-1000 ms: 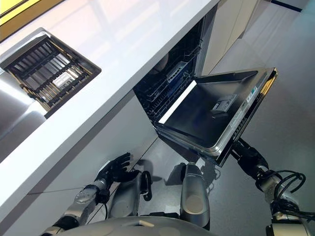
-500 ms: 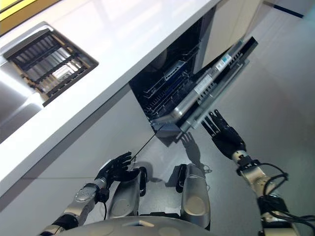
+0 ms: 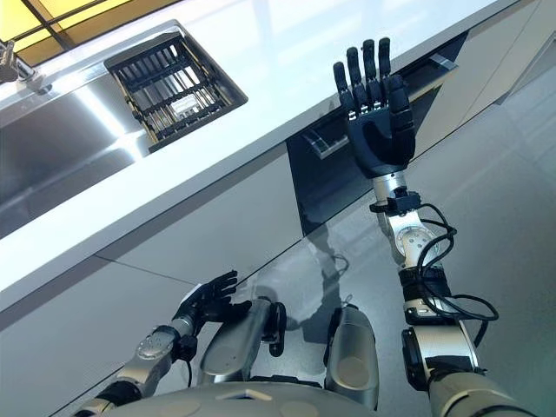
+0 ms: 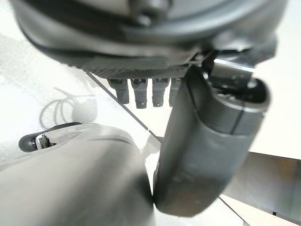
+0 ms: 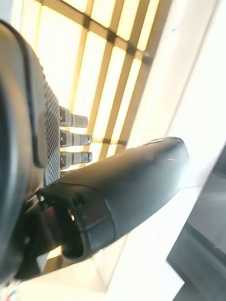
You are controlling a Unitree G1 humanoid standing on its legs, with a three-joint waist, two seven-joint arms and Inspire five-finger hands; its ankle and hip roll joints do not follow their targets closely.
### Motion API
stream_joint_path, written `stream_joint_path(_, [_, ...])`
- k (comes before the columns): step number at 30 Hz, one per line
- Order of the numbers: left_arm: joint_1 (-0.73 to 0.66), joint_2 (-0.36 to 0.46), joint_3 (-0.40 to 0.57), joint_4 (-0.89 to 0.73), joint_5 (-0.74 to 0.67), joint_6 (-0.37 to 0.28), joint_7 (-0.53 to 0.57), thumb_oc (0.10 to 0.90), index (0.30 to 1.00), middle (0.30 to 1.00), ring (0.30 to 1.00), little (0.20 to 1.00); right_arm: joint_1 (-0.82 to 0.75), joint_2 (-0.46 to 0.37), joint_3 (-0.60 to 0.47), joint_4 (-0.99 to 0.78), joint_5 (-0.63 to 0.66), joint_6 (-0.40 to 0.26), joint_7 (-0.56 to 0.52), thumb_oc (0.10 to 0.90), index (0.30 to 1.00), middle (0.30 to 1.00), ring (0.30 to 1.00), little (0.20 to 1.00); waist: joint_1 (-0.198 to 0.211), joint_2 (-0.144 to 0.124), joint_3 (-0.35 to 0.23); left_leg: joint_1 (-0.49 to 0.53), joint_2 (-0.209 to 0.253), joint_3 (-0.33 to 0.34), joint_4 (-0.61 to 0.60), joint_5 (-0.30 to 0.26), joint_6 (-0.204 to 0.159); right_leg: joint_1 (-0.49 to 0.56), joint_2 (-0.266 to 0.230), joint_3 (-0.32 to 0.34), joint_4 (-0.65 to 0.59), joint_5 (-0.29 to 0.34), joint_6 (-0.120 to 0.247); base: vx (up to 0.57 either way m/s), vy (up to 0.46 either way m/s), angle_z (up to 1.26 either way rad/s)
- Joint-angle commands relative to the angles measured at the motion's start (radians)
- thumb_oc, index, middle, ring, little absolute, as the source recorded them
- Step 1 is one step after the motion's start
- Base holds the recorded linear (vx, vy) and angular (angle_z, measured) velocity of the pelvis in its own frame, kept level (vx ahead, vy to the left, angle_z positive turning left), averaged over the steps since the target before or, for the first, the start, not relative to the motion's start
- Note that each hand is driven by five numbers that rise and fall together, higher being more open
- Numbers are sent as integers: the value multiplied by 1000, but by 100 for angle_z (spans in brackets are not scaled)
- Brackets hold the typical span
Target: Pick up plates and place into dishwasher.
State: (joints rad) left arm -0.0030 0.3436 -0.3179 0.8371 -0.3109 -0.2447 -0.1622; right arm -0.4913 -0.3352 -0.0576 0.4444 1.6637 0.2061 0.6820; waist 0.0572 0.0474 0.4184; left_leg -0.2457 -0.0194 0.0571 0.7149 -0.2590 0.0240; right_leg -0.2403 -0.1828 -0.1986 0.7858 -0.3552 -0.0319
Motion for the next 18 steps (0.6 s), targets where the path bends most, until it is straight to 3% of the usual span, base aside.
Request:
stream_joint_path(1, [53, 43, -10, -48, 22, -93, -5, 800, 900, 900, 900, 900, -10, -27, -64, -43, 16, -25, 77, 800, 900, 900, 900, 900, 3, -36, -81, 18, 15, 2, 38, -64, 20, 62, 8, 21, -61, 115, 33, 0, 0, 0])
stream_joint_path(7, [36, 39, 11, -8, 34, -112, -21, 800, 900, 900, 900, 900, 56, 9, -60, -72, 56, -1, 232, 800, 900, 900, 900, 900, -20, -47, -104, 54, 23, 12, -39, -38, 17, 85, 23, 32, -131, 139, 46, -21, 6, -7])
stream_joint_path(12, [30, 21, 28, 20, 54, -118, -24, 800, 900, 900, 900, 900, 137, 42, -72, -123, 65, 3, 293, 800, 900, 900, 900, 900, -43, -55, -141, 104, 32, 28, -146, 0, 4, 124, 47, 42, -236, 167, 58, -17, 7, -14])
stream_joint_path(18, [25, -15, 45, 104, 91, -112, -5, 800, 900, 900, 900, 900, 306, 74, -113, -96, 94, 23, 246, 800, 900, 900, 900, 900, -99, -59, -217, 207, 44, 52, -385, 96, -24, 196, 79, 70, -466, 231, 82, 4, 17, -18])
